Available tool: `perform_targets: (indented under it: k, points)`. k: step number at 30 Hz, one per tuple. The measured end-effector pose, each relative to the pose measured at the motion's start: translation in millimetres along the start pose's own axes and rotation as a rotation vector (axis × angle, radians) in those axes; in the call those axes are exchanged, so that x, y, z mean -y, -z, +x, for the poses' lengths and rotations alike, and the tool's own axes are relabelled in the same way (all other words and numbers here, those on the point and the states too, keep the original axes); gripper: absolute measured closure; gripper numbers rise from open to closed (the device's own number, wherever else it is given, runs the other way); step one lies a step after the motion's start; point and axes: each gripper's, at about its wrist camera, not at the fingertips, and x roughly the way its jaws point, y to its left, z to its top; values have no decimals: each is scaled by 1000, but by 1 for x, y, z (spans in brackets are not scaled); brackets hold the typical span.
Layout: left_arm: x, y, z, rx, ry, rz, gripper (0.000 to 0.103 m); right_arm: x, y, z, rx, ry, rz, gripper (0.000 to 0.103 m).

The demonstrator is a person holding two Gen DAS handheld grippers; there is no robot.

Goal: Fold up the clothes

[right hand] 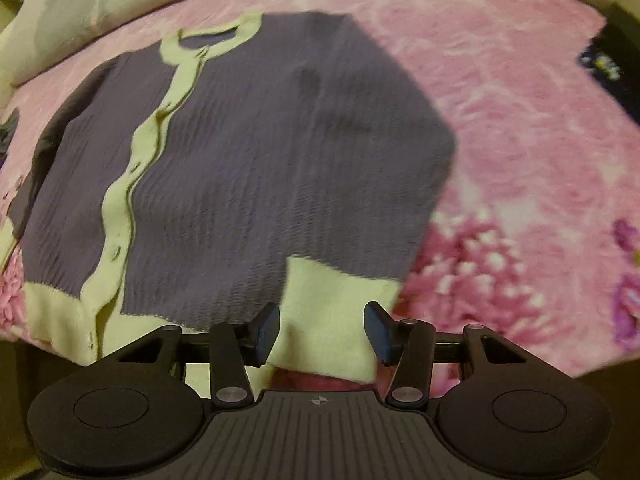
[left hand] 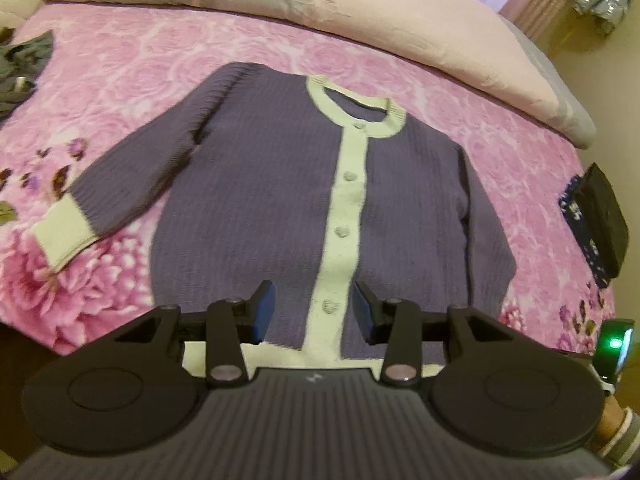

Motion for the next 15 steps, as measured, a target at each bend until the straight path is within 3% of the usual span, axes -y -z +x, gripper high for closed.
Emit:
perform_targets:
  k: [5, 6, 7, 8, 15]
  points:
    - [-7, 0, 0, -2, -47, -4, 65, -1, -5, 36, -16, -10, -11, 53]
    - [-7, -1, 2, -4, -53, -4, 65, 1, -6, 43, -31, -5, -12, 58]
    - [-6, -1, 3, -6, -57, -6, 65, 8, -9, 43, -34, 9, -4, 86]
    - [-4, -2, 5, -7, -54, -5, 65, 24, -13, 34, -9, 36, 28, 91]
    - [14, -12, 7, 8, -16, 42, 65, 135, -41, -31, 167, 222, 252, 97]
